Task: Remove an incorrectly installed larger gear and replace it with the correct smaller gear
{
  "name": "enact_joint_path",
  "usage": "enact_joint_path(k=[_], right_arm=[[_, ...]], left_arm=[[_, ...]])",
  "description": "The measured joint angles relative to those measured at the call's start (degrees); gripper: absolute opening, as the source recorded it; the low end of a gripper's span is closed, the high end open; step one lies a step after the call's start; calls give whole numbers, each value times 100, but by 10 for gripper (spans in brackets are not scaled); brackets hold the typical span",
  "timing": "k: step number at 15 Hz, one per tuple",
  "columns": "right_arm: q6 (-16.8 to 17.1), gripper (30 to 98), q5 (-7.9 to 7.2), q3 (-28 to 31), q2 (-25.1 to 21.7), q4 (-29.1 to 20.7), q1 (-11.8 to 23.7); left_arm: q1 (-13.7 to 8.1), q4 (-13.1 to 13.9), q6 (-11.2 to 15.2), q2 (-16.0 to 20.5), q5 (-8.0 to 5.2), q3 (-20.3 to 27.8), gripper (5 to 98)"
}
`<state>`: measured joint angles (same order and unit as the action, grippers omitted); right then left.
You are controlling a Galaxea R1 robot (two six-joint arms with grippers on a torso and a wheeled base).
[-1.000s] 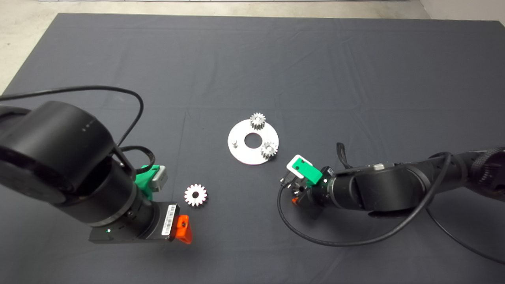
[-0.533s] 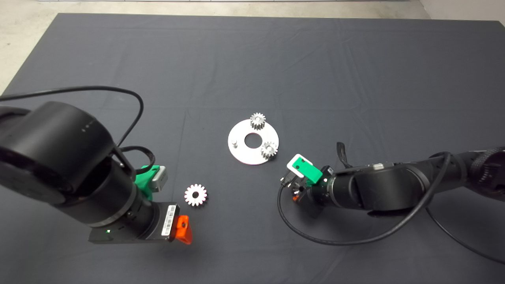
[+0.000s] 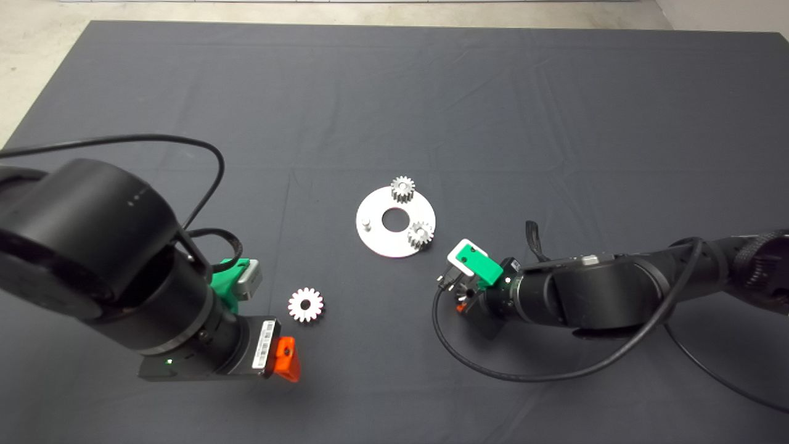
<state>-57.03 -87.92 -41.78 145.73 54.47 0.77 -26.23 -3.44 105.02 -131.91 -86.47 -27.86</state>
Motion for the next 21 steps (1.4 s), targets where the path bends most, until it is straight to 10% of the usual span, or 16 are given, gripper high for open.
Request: enact_joint_path(k=[21], right_arm=[[-72,395,-23,269,130,13,655]], left_arm=[[0,0,2,0,-2,0,976]])
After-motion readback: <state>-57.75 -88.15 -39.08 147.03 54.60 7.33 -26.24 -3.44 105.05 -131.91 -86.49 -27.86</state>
